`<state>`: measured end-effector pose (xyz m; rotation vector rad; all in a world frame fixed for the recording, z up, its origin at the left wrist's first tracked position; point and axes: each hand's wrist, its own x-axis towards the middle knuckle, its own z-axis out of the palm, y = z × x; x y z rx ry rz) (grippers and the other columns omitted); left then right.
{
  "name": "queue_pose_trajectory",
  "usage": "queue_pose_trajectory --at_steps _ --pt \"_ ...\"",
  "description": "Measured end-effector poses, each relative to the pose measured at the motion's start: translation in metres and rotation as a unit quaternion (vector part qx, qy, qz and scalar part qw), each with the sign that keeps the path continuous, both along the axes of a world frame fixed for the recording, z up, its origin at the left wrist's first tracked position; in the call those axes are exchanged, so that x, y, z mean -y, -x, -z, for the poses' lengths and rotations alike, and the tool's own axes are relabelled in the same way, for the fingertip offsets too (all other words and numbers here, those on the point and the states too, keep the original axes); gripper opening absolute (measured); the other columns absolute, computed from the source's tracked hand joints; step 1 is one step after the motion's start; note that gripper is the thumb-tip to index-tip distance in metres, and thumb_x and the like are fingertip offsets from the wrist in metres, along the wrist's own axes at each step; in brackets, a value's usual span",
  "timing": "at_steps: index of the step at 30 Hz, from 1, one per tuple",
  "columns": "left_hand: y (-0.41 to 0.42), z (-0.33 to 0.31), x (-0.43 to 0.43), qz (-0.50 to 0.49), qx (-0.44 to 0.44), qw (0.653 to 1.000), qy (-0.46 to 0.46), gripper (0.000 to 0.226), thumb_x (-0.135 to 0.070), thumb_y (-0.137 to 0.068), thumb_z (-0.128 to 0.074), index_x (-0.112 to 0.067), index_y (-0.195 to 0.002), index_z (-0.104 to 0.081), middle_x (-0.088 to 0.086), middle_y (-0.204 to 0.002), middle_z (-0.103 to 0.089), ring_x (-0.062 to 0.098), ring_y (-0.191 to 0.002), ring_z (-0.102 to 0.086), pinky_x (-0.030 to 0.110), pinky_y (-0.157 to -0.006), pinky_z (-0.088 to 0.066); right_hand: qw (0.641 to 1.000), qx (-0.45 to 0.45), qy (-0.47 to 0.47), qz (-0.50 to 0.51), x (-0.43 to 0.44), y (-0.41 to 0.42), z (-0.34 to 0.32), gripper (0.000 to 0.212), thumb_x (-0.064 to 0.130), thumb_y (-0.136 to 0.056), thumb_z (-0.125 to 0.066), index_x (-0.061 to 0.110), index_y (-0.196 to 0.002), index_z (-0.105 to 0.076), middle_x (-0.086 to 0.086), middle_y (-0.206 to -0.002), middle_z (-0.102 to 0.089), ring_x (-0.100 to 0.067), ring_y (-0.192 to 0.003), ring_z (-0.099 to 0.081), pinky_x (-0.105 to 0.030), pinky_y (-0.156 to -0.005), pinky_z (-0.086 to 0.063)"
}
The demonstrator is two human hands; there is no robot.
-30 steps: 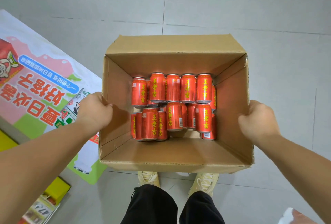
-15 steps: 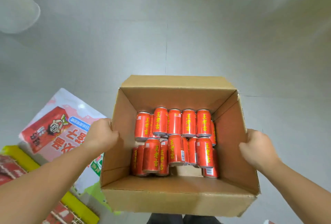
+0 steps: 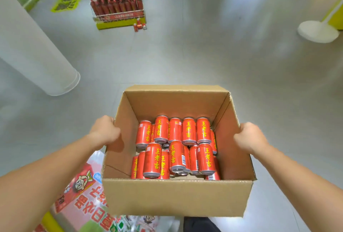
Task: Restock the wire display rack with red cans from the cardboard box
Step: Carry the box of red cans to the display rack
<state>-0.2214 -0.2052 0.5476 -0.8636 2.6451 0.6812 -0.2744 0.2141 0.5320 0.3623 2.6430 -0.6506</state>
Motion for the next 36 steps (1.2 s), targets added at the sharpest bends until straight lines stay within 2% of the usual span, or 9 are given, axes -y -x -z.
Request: queue_pose_trajectory --at_steps 5,11,13,16,18,21,25,31,36 --pt "0.071 -0.022 0.032 -0.032 -0.017 0.999 0.008 0.024 0.001 -0.076 -0.060 -0.007 -0.057 -0.049 0.007 -0.055 -0.049 0.025 -0.049 -0.043 0.024 -0.041 -0.030 0.998 -0.011 -0.015 -0.055 0.044 0.113 -0.024 0.017 0.001 -0.082 -0.051 0.009 -0.067 -0.049 -0.008 -0.069 -0.053 -0.033 -0.071 -0.053 -0.024 -0.046 -0.030" --pt "0.167 -0.047 0.090 -0.082 -0.030 0.996 -0.004 0.025 0.003 -0.076 -0.057 -0.008 -0.056 -0.047 0.008 -0.054 -0.048 0.027 -0.049 -0.043 0.023 -0.043 -0.031 0.993 -0.028 -0.028 -0.111 0.112 0.249 -0.054 0.019 0.002 -0.083 -0.050 0.010 -0.067 -0.048 -0.006 -0.069 -0.050 -0.033 -0.078 -0.055 -0.025 -0.047 -0.030" --pt "0.206 -0.056 0.113 -0.087 -0.034 0.996 -0.006 0.023 0.003 -0.078 -0.056 -0.006 -0.058 -0.051 0.011 -0.056 -0.053 0.029 -0.049 -0.048 0.023 -0.042 -0.034 0.991 -0.028 -0.036 -0.129 0.136 0.294 -0.065 0.019 0.003 -0.084 -0.050 0.010 -0.066 -0.047 -0.006 -0.069 -0.049 -0.032 -0.076 -0.054 -0.024 -0.046 -0.029" --pt "0.268 -0.060 0.159 -0.095 -0.035 0.995 -0.015 0.011 0.001 -0.078 -0.058 -0.001 -0.068 -0.059 0.016 -0.065 -0.061 0.030 -0.053 -0.056 0.025 -0.042 -0.040 0.989 -0.031 -0.030 -0.141 0.178 0.364 -0.075 0.022 0.002 -0.083 -0.049 0.009 -0.063 -0.044 -0.007 -0.065 -0.046 -0.026 -0.059 -0.046 -0.025 -0.045 -0.027" --pt "0.310 -0.059 0.192 -0.098 -0.031 0.994 -0.022 0.012 0.001 -0.076 -0.057 -0.003 -0.066 -0.055 0.015 -0.063 -0.059 0.029 -0.052 -0.055 0.026 -0.042 -0.038 0.988 -0.031 -0.024 -0.147 0.209 0.411 -0.079 0.019 0.002 -0.083 -0.048 0.008 -0.065 -0.047 -0.007 -0.064 -0.046 -0.022 -0.054 -0.043 -0.024 -0.044 -0.029" --pt "0.375 -0.063 0.237 -0.096 -0.026 0.995 -0.031 0.018 0.002 -0.070 -0.055 -0.009 -0.059 -0.046 0.010 -0.053 -0.049 0.026 -0.047 -0.046 0.026 -0.044 -0.032 0.988 -0.032 -0.027 -0.150 0.255 0.478 -0.084 0.012 0.002 -0.083 -0.048 0.005 -0.073 -0.053 -0.009 -0.068 -0.050 -0.024 -0.057 -0.048 -0.024 -0.045 -0.032" --pt "0.472 -0.072 0.305 -0.098 -0.039 0.994 -0.029 0.015 0.003 -0.076 -0.054 -0.002 -0.062 -0.058 0.013 -0.054 -0.058 0.031 -0.048 -0.058 0.024 -0.042 -0.040 0.990 -0.038 -0.016 -0.135 0.322 0.575 -0.086 0.012 0.003 -0.079 -0.048 0.002 -0.074 -0.059 -0.015 -0.073 -0.059 -0.031 -0.064 -0.058 -0.025 -0.049 -0.040" --pt "0.609 -0.080 0.401 -0.117 -0.067 0.991 -0.018 0.011 0.001 -0.077 -0.056 0.002 -0.070 -0.064 0.019 -0.065 -0.066 0.033 -0.054 -0.064 0.027 -0.045 -0.045 0.989 -0.058 0.010 -0.135 0.423 0.721 -0.088 0.012 0.002 -0.077 -0.047 0.003 -0.072 -0.058 -0.014 -0.071 -0.058 -0.029 -0.059 -0.054 -0.025 -0.049 -0.038" --pt "0.724 -0.075 0.477 -0.138 -0.073 0.988 0.009 0.018 0.003 -0.079 -0.056 -0.005 -0.063 -0.054 0.012 -0.059 -0.055 0.028 -0.051 -0.051 0.023 -0.044 -0.034 0.984 -0.087 0.025 -0.154 0.512 0.858 -0.075 0.013 0.001 -0.075 -0.049 0.005 -0.063 -0.054 -0.013 -0.067 -0.057 -0.030 -0.059 -0.053 -0.027 -0.051 -0.038"
